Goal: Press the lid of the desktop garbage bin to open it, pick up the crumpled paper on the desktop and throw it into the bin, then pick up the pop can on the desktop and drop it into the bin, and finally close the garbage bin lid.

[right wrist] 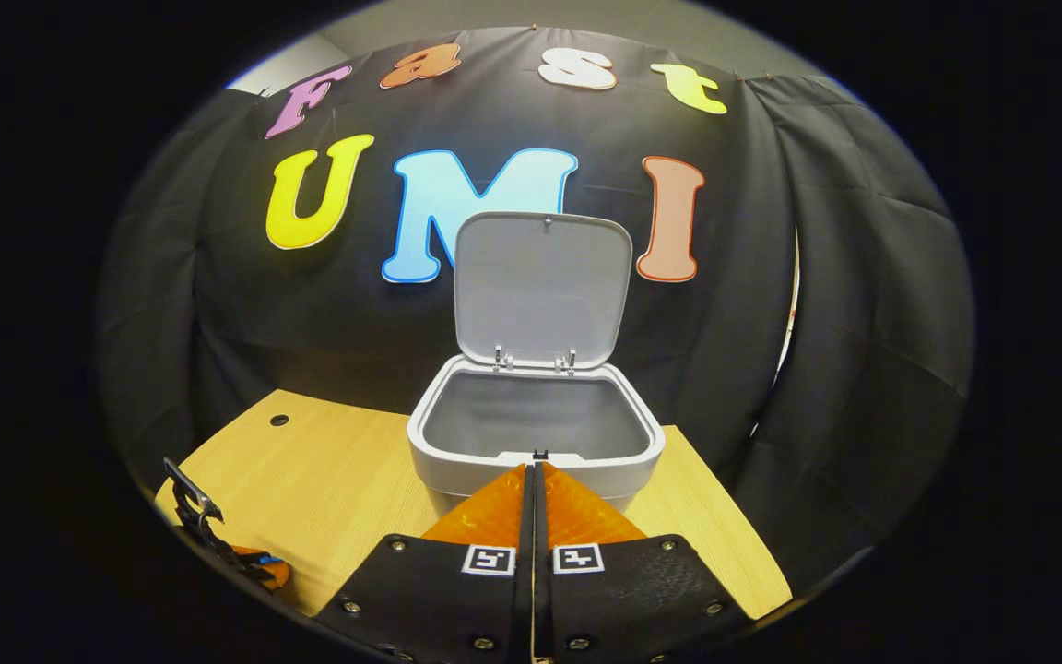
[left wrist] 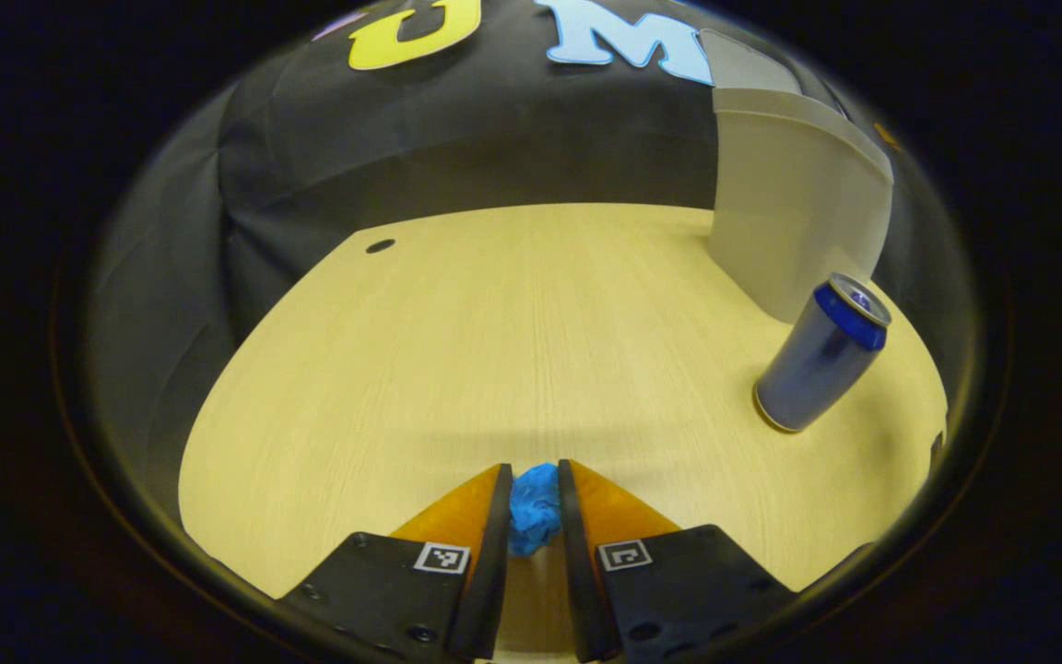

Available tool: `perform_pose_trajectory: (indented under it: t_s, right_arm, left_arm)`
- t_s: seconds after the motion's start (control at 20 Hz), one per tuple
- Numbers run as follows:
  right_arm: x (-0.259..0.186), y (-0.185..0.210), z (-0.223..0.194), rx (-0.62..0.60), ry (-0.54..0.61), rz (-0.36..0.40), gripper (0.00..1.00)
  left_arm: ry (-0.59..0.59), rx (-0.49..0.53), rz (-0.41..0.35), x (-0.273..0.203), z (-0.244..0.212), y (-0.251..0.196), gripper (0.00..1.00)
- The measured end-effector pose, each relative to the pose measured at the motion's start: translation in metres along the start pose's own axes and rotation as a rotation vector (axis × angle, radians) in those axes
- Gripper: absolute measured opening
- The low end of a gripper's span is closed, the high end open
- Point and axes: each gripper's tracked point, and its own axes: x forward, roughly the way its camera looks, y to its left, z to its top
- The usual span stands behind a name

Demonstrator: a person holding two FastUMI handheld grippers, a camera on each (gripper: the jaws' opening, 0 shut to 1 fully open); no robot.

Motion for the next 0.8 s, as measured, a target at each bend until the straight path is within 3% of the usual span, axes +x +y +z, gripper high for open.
perform_pose_trajectory:
  t_s: [0.4,0.5,0.65,0.7,0.8]
  right_arm:
    - [-0.004,-0.004,-0.006,0.028,-0.001,-0.004,0.01]
    - [-0.005,-0.007,-0.009,0.039,0.003,-0.007,0.01]
    - [-0.008,-0.009,-0.014,0.051,0.005,-0.011,0.01]
    - [-0.009,-0.010,-0.014,0.056,0.004,-0.013,0.01]
    - [-0.010,-0.014,-0.015,0.067,0.003,-0.020,0.01]
  left_arm:
    - [-0.108,-0.036,-0.011,-0.011,0.073,-0.001,0.36]
    - [-0.151,-0.036,-0.023,-0.014,0.096,-0.006,0.39]
    - [-0.216,-0.030,-0.052,-0.019,0.136,-0.019,0.34]
    - [-0.236,-0.028,-0.065,-0.021,0.149,-0.024,0.39]
    - [-0.275,-0.016,-0.088,-0.026,0.174,-0.036,0.39]
